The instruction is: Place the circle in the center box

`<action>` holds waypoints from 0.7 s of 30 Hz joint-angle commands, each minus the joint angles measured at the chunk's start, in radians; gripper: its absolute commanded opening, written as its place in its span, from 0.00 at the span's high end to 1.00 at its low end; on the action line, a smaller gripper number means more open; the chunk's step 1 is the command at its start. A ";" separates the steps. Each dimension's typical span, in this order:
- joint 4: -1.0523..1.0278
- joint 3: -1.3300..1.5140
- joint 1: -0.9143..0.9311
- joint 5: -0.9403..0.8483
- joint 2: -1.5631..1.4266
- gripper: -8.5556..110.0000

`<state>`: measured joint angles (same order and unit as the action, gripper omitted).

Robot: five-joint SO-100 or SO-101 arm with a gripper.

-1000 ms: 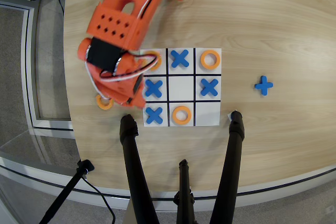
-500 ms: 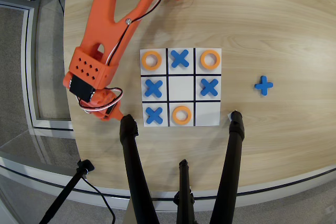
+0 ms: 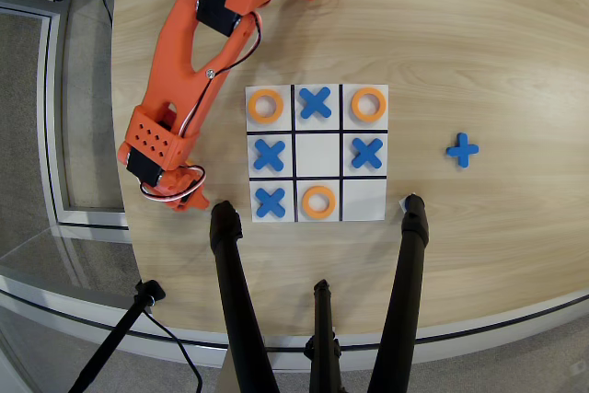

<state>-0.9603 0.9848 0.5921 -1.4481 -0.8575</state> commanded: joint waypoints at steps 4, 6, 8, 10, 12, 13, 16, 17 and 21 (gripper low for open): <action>-0.058 -0.040 0.026 -0.008 -0.017 0.70; -0.094 -0.038 0.025 -0.011 -0.017 0.70; -0.120 -0.032 0.017 -0.011 -0.017 0.70; -0.132 -0.028 0.009 -0.006 -0.017 0.70; -0.137 -0.026 0.000 -0.002 -0.020 0.70; -0.138 -0.026 -0.005 0.000 -0.020 0.70; -0.138 -0.034 -0.018 0.009 -0.021 0.70; -0.135 -0.035 -0.023 0.011 -0.021 0.70; -0.130 -0.054 -0.040 0.029 -0.011 0.70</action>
<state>-1.0937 0.9771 0.5645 -1.4297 -0.8575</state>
